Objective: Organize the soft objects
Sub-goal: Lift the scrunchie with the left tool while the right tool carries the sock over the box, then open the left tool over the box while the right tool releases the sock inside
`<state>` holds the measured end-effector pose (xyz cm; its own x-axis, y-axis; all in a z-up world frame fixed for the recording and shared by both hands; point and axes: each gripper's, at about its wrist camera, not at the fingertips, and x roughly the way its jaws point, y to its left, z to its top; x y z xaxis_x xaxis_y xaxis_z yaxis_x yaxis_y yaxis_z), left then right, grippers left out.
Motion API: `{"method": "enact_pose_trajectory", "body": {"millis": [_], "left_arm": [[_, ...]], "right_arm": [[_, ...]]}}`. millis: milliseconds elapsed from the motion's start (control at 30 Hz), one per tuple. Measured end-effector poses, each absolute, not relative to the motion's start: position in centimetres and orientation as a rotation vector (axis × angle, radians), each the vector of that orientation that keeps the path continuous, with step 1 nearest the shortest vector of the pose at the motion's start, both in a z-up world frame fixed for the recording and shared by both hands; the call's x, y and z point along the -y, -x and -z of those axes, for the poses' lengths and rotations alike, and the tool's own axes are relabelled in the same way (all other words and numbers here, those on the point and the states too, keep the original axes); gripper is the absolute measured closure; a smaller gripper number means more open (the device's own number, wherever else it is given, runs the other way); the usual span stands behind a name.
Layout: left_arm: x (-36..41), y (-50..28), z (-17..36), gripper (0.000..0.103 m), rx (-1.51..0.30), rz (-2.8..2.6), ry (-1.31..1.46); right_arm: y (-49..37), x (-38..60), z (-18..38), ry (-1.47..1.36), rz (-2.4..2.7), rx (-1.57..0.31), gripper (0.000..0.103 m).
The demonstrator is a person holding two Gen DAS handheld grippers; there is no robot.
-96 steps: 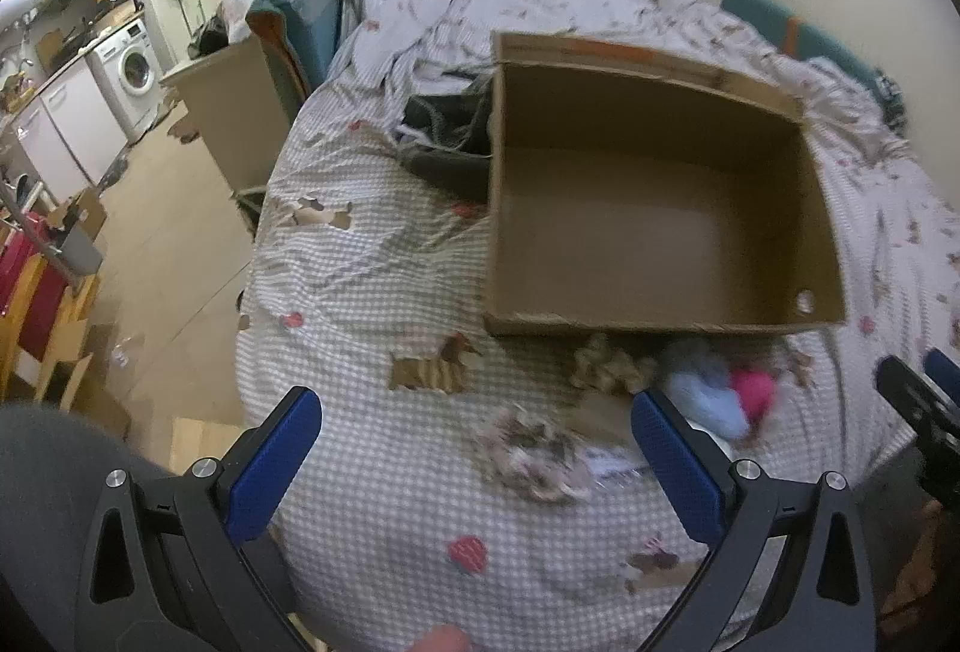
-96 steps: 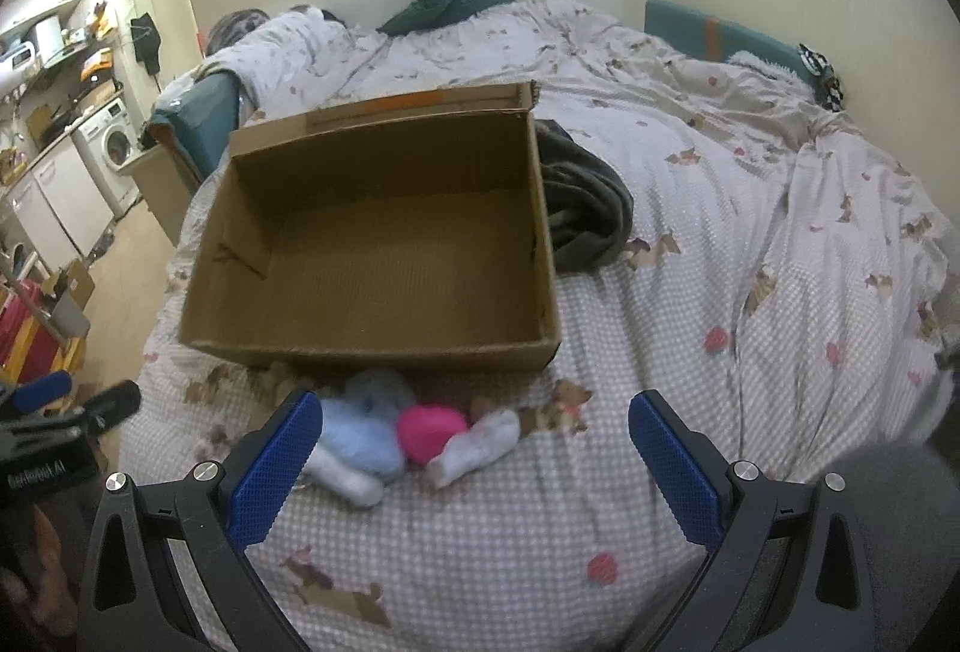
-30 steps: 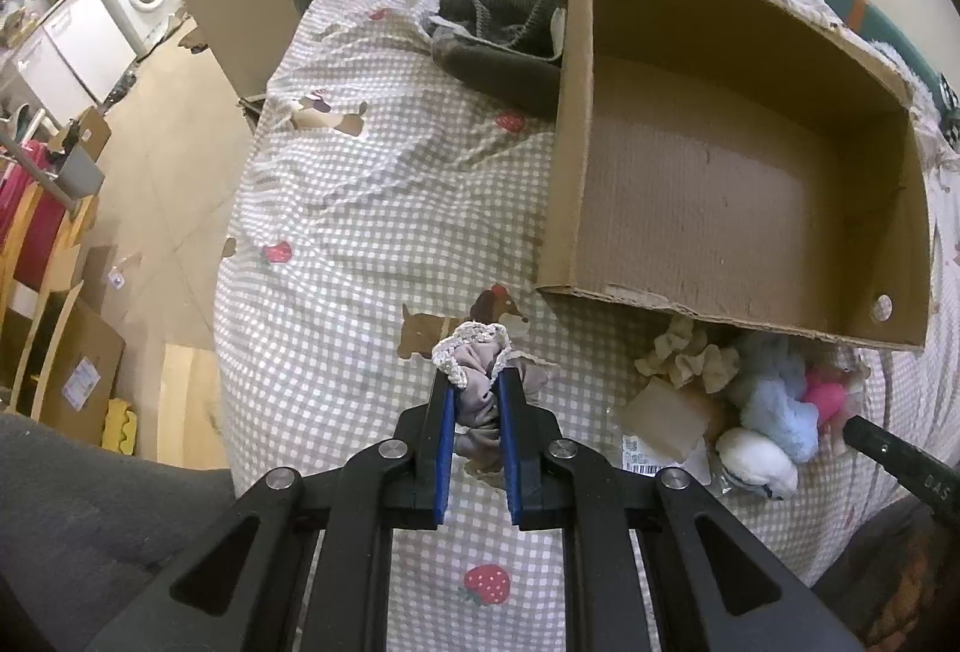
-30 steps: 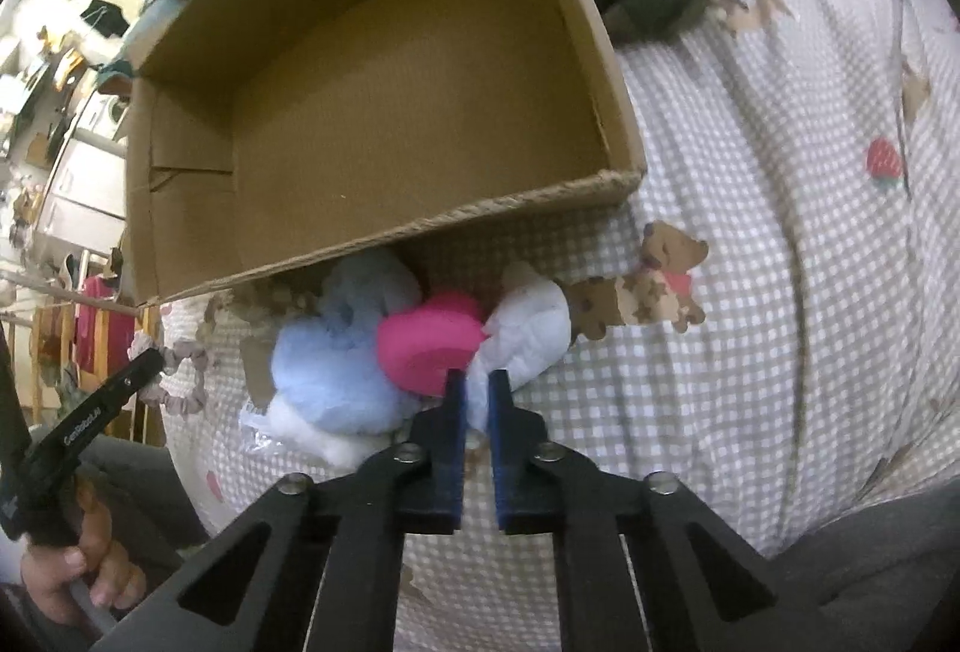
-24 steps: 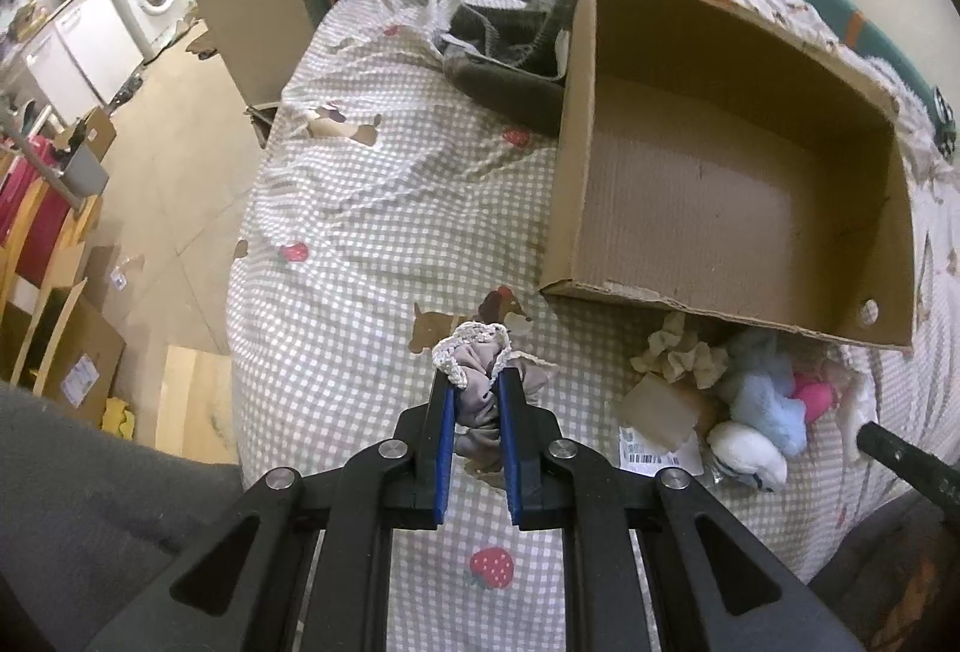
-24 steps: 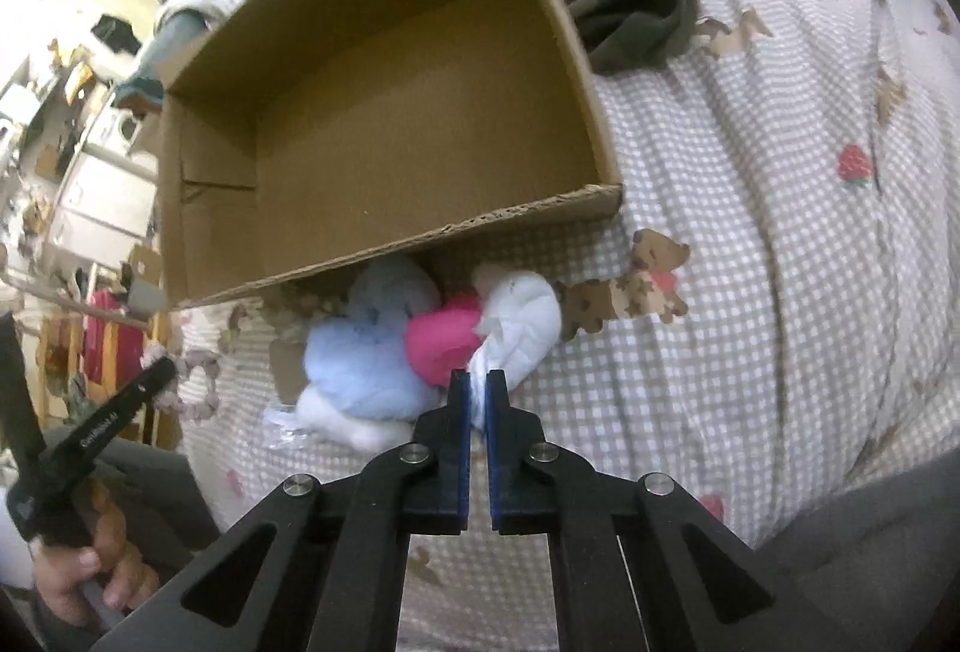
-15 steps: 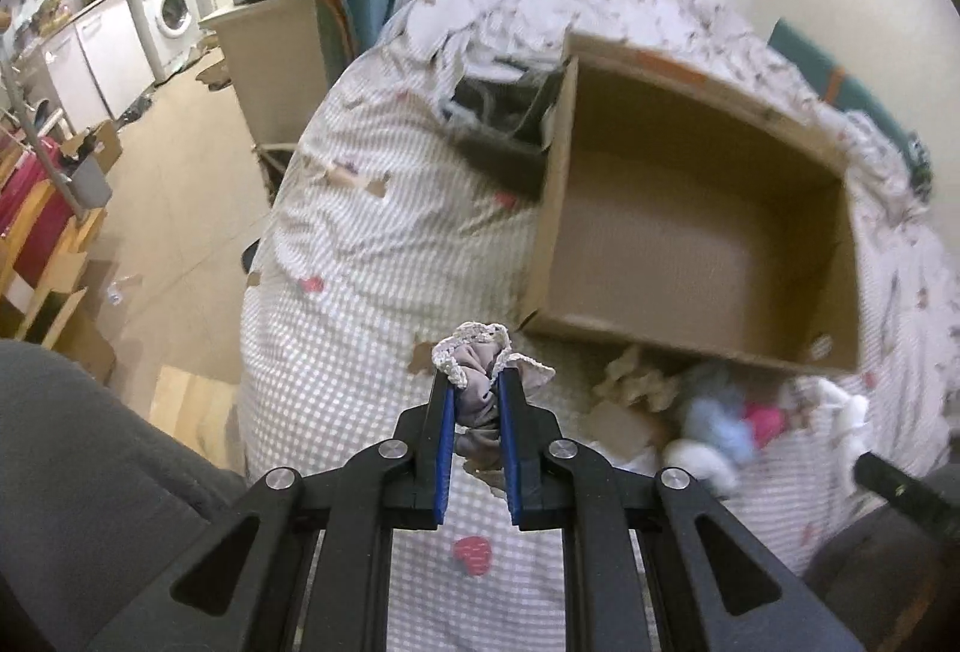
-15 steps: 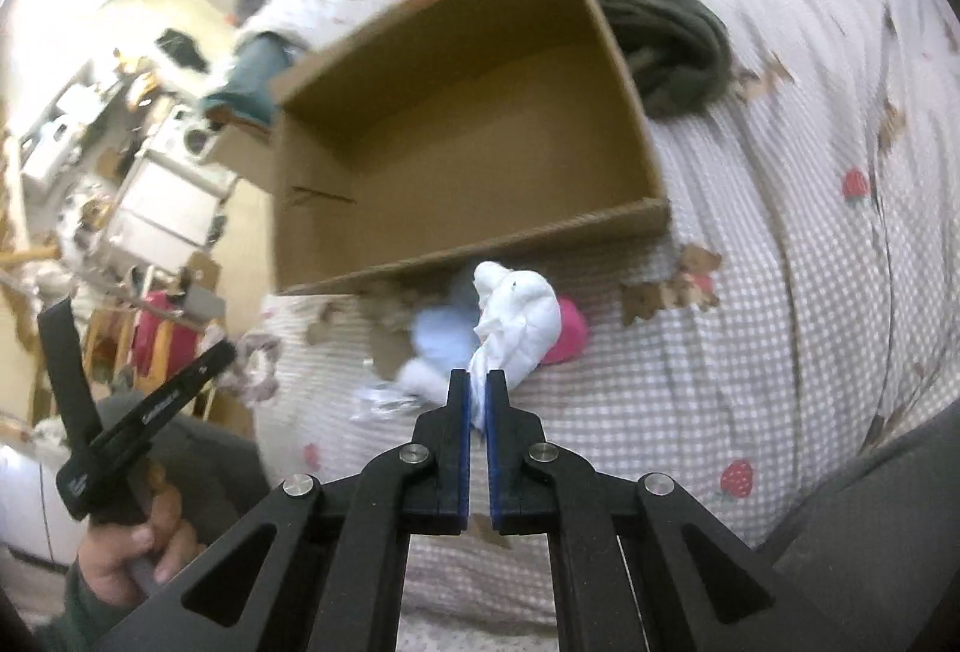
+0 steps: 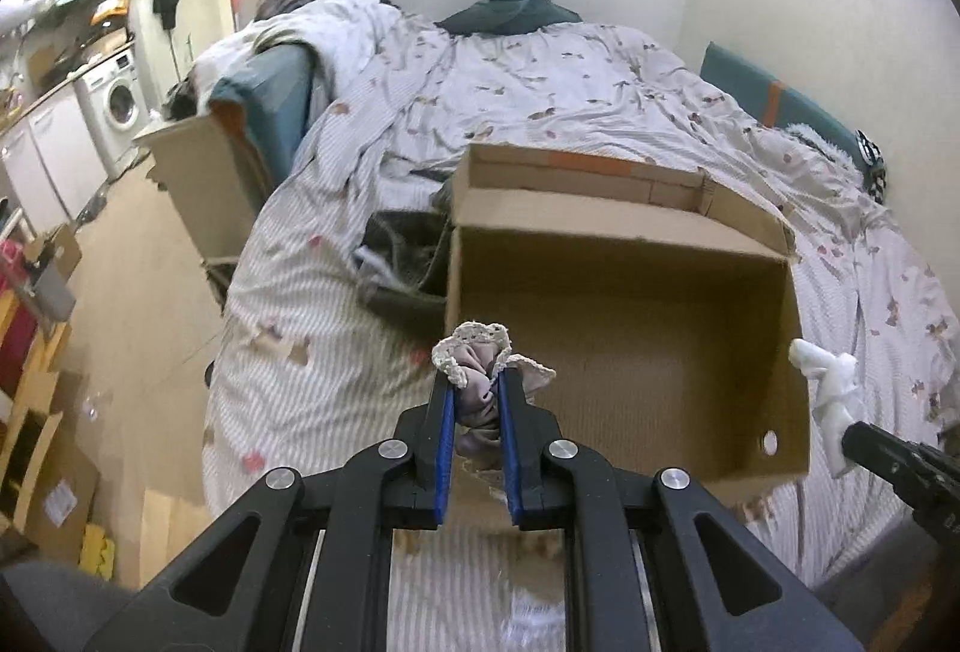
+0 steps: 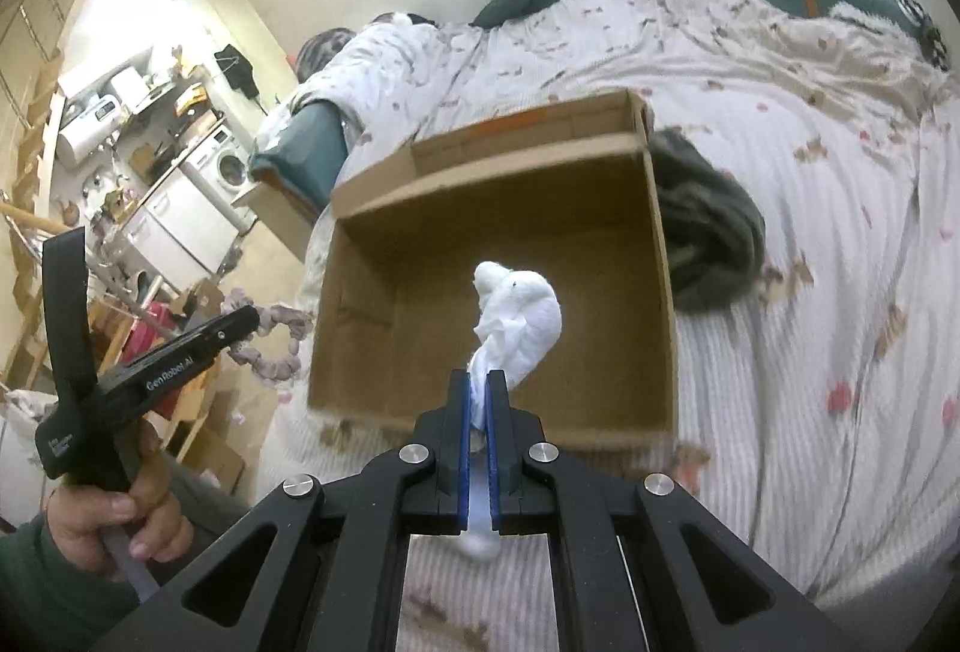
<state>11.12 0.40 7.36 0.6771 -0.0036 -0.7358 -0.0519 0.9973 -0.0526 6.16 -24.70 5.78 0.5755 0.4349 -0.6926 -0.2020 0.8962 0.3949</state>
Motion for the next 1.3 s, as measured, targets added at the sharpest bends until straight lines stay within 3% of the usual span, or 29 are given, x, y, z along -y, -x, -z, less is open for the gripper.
{"method": "enact_pose_trajectory", "body": {"millis": [533, 1100, 1200, 1300], "left_arm": [[2.1, -16.5, 0.2, 0.090, -0.909, -0.037, 0.024], [2.4, -15.9, 1.0, 0.090, -0.941, -0.004, 0.034], [2.6, -15.7, 1.1, 0.088, -0.938, -0.004, 0.018], [2.9, -15.5, 1.1, 0.077, -0.933, -0.012, -0.004]], "right_arm": [[-11.2, 23.8, 0.1, -0.207, -0.275, -0.937, 0.097], [-11.6, 22.6, 1.0, -0.169, -0.288, -0.961, 0.097], [-11.6, 22.7, 1.0, -0.172, -0.289, -0.962, 0.097], [-11.6, 22.6, 1.2, -0.171, -0.286, -0.968, 0.096]]}}
